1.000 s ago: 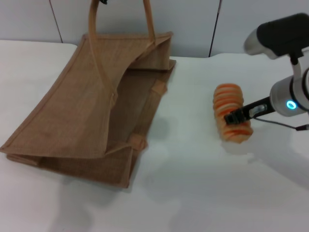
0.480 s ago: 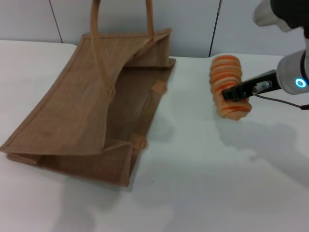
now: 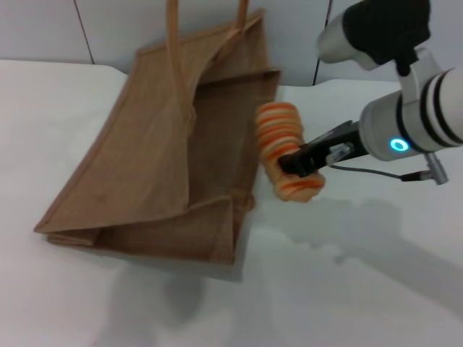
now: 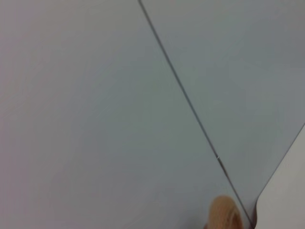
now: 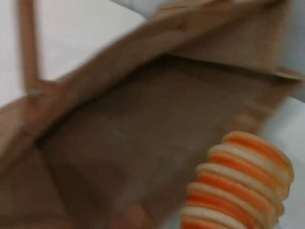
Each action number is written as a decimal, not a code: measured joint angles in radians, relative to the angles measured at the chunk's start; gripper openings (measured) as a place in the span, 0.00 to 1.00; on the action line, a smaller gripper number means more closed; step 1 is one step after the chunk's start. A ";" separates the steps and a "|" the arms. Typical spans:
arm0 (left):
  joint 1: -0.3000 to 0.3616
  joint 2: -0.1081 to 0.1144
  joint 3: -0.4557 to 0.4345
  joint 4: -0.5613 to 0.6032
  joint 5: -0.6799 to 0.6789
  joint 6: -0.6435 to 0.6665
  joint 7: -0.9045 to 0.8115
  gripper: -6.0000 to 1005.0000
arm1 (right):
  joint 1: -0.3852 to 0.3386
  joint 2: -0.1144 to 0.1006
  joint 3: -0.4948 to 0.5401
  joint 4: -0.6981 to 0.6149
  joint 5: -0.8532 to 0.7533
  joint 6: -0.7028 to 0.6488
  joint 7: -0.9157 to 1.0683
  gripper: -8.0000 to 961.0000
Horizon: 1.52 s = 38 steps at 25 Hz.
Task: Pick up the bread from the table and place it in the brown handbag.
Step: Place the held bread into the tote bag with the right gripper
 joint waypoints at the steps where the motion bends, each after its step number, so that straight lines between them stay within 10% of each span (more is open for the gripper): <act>1: -0.003 0.000 0.005 0.002 0.000 0.000 -0.004 0.13 | 0.006 0.000 -0.010 0.003 0.008 -0.006 0.000 0.32; 19: -0.022 -0.002 0.091 0.003 -0.026 0.035 -0.052 0.13 | 0.046 0.000 -0.044 0.022 0.013 -0.085 -0.006 0.30; 38: -0.046 -0.002 0.163 0.003 -0.058 0.056 -0.089 0.13 | 0.139 0.000 -0.099 0.328 0.206 -0.313 -0.156 0.29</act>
